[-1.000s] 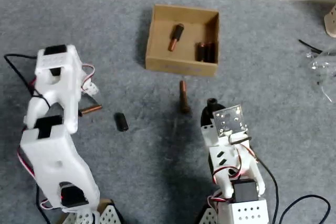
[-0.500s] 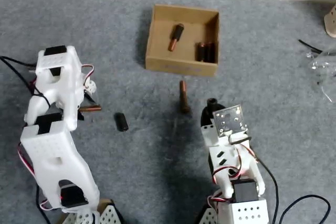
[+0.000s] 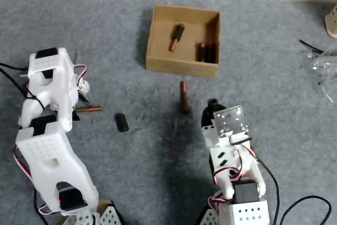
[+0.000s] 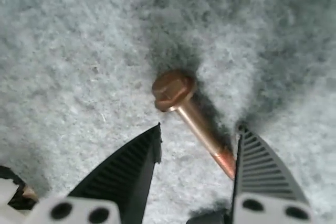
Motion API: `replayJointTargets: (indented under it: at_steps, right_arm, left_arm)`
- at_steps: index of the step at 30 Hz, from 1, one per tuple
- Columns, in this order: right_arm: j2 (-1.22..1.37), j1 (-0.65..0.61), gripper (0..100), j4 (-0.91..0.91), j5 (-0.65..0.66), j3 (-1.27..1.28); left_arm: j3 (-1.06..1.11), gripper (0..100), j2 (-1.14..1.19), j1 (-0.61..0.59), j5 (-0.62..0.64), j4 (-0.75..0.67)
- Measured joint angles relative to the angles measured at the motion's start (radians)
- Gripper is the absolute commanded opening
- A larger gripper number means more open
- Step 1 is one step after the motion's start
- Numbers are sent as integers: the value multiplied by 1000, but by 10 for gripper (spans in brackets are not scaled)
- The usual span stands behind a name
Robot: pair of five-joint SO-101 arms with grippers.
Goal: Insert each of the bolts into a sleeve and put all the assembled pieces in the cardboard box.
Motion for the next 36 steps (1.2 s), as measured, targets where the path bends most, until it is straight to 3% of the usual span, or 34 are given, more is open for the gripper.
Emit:
replayJointTargets:
  at_steps: [3, 17, 24, 28, 36]
  right_arm:
    - [0, 0, 5, 0, 0, 0]
    - [0, 0, 5, 0, 0, 0]
    - [0, 0, 5, 0, 0, 0]
    - [0, 0, 5, 0, 0, 0]
    - [0, 0, 5, 0, 0, 0]
  left_arm:
    - [-18, 0, 17, 0, 0, 0]
    - [-103, 4, 43, 2, -3, 9]
    - [-508, 4, 57, -9, -135, 222]
    - [-778, 4, 55, -25, -189, 265]
    - [-898, 4, -173, -28, -305, 282]
